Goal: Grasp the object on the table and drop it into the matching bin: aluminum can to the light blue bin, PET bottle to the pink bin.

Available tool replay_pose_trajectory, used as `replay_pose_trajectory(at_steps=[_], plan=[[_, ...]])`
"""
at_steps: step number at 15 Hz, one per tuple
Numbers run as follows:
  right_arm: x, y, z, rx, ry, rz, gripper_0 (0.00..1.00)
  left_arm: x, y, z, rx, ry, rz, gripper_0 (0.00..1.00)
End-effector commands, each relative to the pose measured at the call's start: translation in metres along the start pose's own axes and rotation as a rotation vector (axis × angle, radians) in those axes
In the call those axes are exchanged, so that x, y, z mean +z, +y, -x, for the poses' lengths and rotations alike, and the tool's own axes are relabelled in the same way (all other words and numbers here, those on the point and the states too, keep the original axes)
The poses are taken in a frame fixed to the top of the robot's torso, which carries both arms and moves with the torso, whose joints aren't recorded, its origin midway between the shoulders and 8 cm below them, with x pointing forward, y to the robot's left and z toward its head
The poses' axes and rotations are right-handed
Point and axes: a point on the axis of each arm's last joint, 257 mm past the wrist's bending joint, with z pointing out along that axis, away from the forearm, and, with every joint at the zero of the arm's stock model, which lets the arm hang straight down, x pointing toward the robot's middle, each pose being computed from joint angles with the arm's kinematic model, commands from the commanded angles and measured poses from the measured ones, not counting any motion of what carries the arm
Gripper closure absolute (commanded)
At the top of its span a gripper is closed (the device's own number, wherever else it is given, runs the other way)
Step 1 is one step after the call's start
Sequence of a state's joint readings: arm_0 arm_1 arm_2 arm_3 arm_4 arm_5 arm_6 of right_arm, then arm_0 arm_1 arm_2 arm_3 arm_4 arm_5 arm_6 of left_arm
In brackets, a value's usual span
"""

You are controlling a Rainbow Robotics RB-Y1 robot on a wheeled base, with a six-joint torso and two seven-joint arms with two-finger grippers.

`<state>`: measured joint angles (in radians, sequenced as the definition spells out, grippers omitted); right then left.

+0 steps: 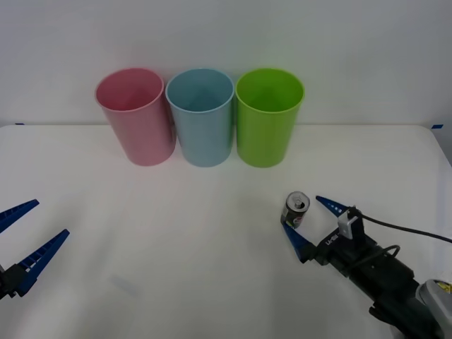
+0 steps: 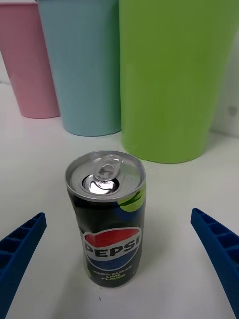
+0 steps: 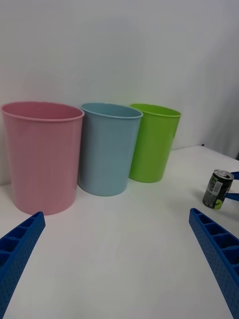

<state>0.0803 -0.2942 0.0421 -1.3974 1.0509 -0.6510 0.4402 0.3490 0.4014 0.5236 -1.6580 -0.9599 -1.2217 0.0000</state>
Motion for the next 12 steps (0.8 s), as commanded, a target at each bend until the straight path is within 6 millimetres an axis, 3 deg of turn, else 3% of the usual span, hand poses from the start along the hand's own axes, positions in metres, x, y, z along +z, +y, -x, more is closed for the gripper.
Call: replay_pose_trajectory(at_steps=[1, 12], plan=[[0.011, 0.0, -0.005, 0.007, 0.013, 0.006, 0.0, 0.0, 0.0, 0.0, 0.0, 0.0, 0.0, 0.0], [0.05, 0.007, -0.01, 0.029, 0.032, 0.037, 0.0, 0.0, 0.0, 0.0, 0.0, 0.0, 0.0, 0.0]])
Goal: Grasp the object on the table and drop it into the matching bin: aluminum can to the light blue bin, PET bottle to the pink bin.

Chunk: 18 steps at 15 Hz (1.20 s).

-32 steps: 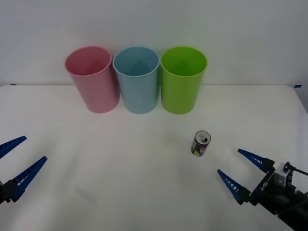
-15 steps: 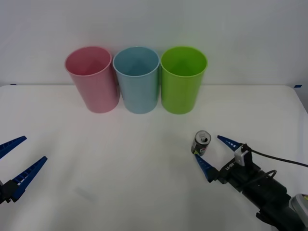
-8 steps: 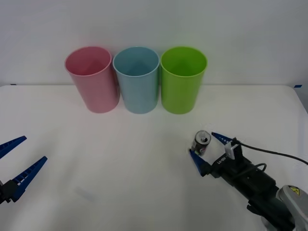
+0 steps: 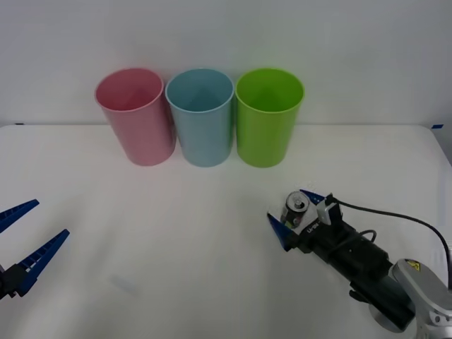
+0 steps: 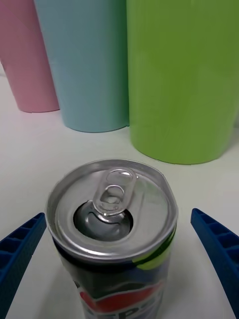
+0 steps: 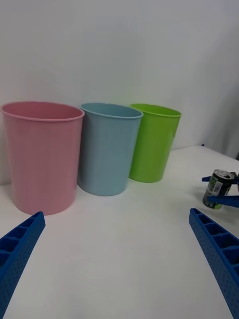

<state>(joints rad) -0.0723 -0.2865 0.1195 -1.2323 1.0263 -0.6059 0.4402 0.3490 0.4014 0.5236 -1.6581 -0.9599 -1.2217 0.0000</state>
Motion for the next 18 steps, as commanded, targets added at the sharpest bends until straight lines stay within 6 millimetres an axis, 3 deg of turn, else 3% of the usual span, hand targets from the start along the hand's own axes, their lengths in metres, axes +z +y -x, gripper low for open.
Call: replay_pose_trajectory(at_steps=[1, 4, 5, 6, 18], plan=[[0.005, 0.0, 0.001, 0.001, -0.001, 0.0, 0.0, 0.0, 0.0, 0.0, 0.0, 0.0, 0.0, 0.0], [0.004, -0.001, 0.0, 0.0, 0.0, -0.001, 0.0, 0.0, 0.0, 0.0, 0.0, 0.0, 0.0, 0.0], [0.004, -0.001, 0.0, 0.001, 0.0, -0.001, 0.2, 0.0, 0.0, 0.0, 0.0, 0.0, 0.0, 0.0], [0.004, -0.002, 0.0, 0.007, -0.002, -0.004, 0.97, 0.0, 0.0, 0.0, 0.0, 0.0, 0.0, 0.0], [0.004, 0.007, 0.011, 0.009, -0.034, 0.027, 1.0, 0.0, 0.0, 0.0, 0.0, 0.0, 0.0, 0.0]])
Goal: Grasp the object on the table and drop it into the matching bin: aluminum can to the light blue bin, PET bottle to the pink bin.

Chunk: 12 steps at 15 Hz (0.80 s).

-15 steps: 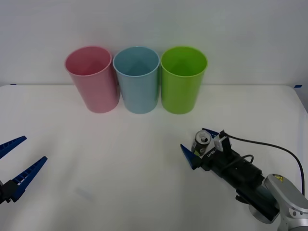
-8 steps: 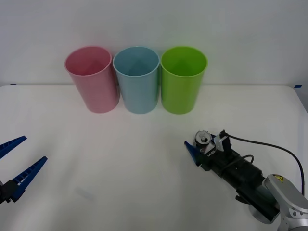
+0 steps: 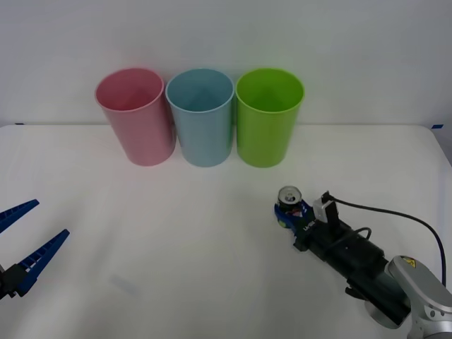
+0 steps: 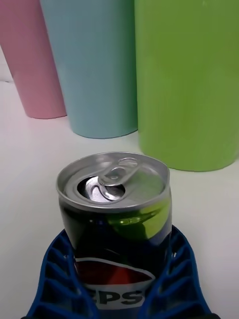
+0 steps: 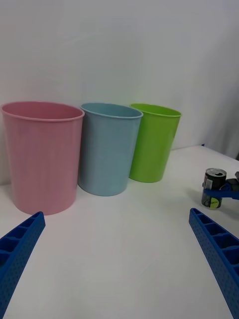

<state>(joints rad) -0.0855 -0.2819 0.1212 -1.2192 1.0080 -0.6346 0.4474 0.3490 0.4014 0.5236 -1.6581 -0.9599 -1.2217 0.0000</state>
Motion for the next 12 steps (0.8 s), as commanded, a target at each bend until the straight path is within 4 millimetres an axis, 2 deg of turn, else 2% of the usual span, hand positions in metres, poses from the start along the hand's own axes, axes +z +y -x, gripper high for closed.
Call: replay_pose_trajectory(at_steps=[1, 5, 12], plan=[[0.001, 0.002, 0.01, -0.005, -0.021, 0.005, 1.0, 0.0, 0.0, 0.0, 0.0, 0.0, 0.0, 0.0], [-0.001, 0.006, 0.046, -0.013, -0.086, 0.016, 1.0, 0.0, 0.0, 0.0, 0.0, 0.0, 0.0, 0.0], [-0.013, 0.023, 0.147, 0.106, -0.238, 0.104, 1.0, 0.0, 0.0, 0.0, 0.0, 0.0, 0.0, 0.0]])
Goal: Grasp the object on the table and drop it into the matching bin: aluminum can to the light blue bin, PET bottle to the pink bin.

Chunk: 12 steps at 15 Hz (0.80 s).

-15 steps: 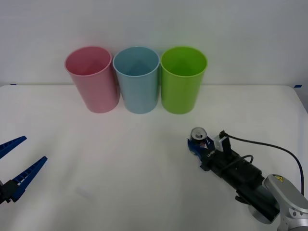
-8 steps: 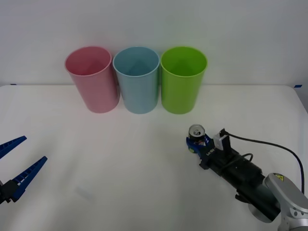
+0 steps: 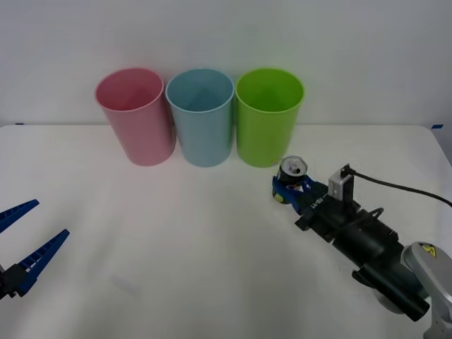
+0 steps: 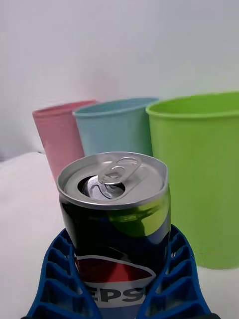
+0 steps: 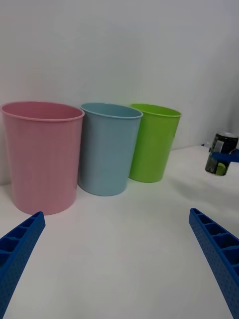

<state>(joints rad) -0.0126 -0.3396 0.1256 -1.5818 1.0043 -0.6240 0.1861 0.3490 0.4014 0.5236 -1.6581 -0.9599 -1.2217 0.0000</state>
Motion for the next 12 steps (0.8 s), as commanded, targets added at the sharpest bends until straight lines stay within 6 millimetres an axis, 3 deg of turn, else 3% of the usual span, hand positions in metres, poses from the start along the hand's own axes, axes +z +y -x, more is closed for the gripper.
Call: replay_pose_trajectory(at_steps=[1, 7, 12], plan=[[0.004, 0.011, 0.037, 0.042, -0.05, 0.041, 1.0, 0.0, 0.0, 0.0, 0.0, 0.0, 0.0, 0.0], [0.008, 0.03, 0.104, 0.088, -0.124, 0.119, 1.0, 0.0, 0.0, 0.0, 0.0, 0.0, 0.0, 0.0], [0.037, 0.028, 0.141, -0.04, -0.15, 0.132, 1.0, 0.0, 0.0, 0.0, 0.0, 0.0, 0.0, 0.0]])
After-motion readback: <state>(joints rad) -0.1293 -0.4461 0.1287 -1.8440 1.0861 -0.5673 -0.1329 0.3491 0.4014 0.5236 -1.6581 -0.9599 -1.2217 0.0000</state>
